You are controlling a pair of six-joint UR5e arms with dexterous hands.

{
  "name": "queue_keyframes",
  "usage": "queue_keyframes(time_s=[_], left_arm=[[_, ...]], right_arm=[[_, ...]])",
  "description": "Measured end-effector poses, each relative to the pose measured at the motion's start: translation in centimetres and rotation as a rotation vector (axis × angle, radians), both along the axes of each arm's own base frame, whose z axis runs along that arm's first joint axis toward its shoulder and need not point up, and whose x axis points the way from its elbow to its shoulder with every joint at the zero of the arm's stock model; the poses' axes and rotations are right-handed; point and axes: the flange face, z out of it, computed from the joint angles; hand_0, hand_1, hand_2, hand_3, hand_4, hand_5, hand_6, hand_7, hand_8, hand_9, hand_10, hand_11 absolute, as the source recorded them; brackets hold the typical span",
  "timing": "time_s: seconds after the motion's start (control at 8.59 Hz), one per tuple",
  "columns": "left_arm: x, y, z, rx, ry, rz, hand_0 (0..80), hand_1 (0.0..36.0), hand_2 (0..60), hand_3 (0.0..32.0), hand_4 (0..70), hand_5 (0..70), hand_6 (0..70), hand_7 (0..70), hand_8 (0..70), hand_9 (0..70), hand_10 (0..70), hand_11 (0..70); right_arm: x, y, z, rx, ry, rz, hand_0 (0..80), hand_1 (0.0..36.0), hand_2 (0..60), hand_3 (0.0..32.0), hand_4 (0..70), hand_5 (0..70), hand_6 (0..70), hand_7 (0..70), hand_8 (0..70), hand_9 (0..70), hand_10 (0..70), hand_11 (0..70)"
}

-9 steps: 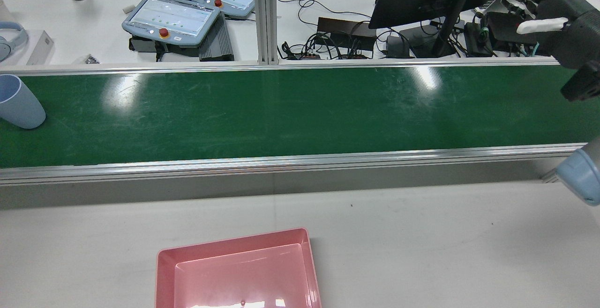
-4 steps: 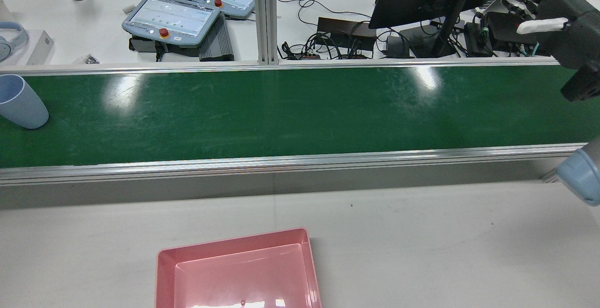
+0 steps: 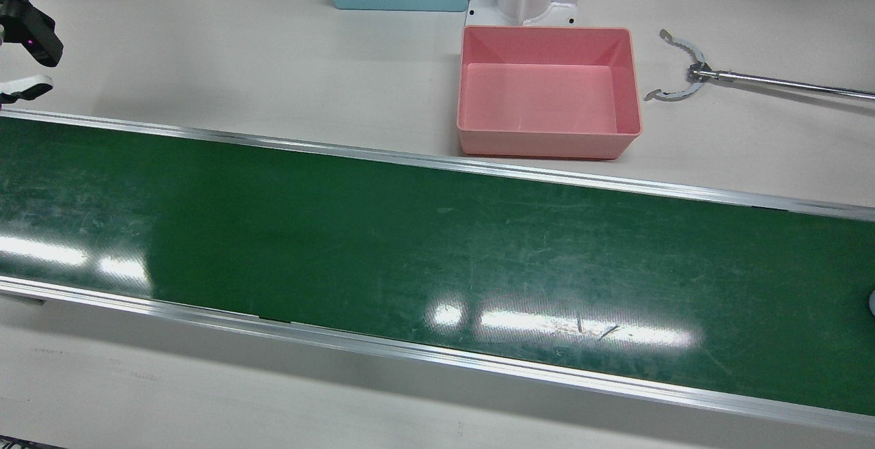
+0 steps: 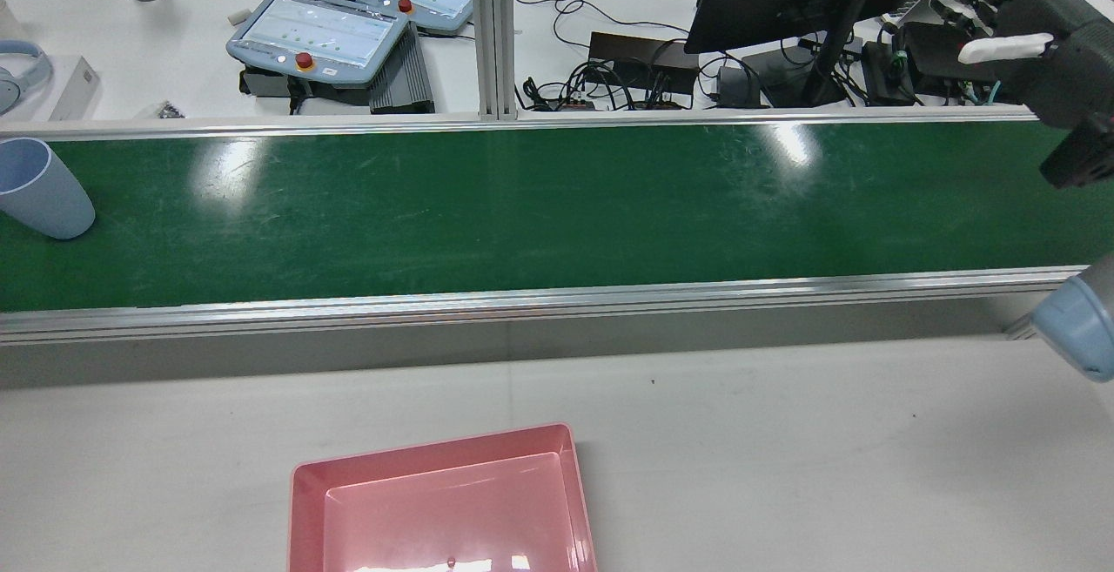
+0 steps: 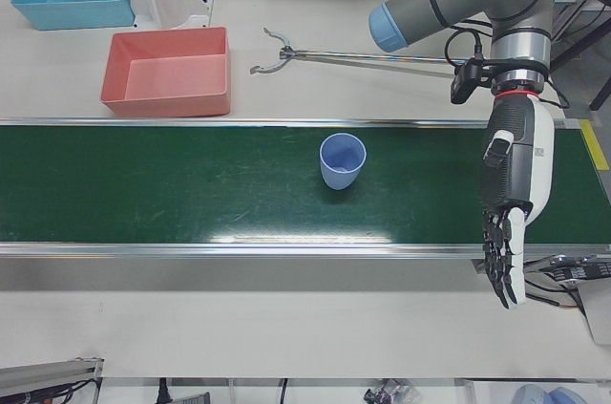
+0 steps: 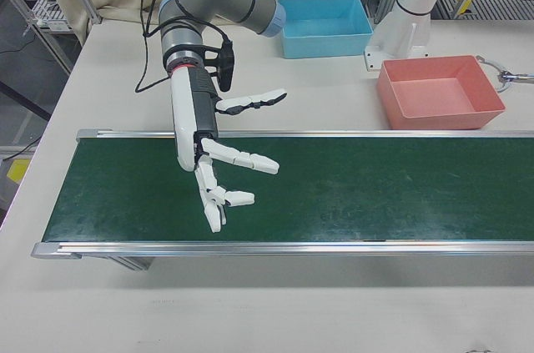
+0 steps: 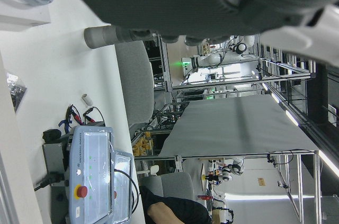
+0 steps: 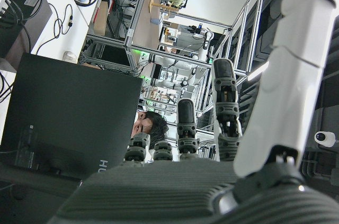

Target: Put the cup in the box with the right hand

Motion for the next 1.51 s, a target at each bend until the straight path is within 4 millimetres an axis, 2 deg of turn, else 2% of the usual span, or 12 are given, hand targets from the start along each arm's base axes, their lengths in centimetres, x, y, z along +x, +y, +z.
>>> queue_keyframes(time_s=[1.51], left_arm=[[0.01,-0.01,-0.02,0.000,0.000,0.000,0.0,0.0,0.0,0.0,0.0,0.0,0.0,0.0,0.0,0.0,0.0,0.0]], right_arm=[[-0.09,-0.02,0.08,-0.002,0.001,-0.002,55.9,12.4,0.0,0.0,35.4,5.3,9.7,42.8,1.9,9.8,6.5,11.0]])
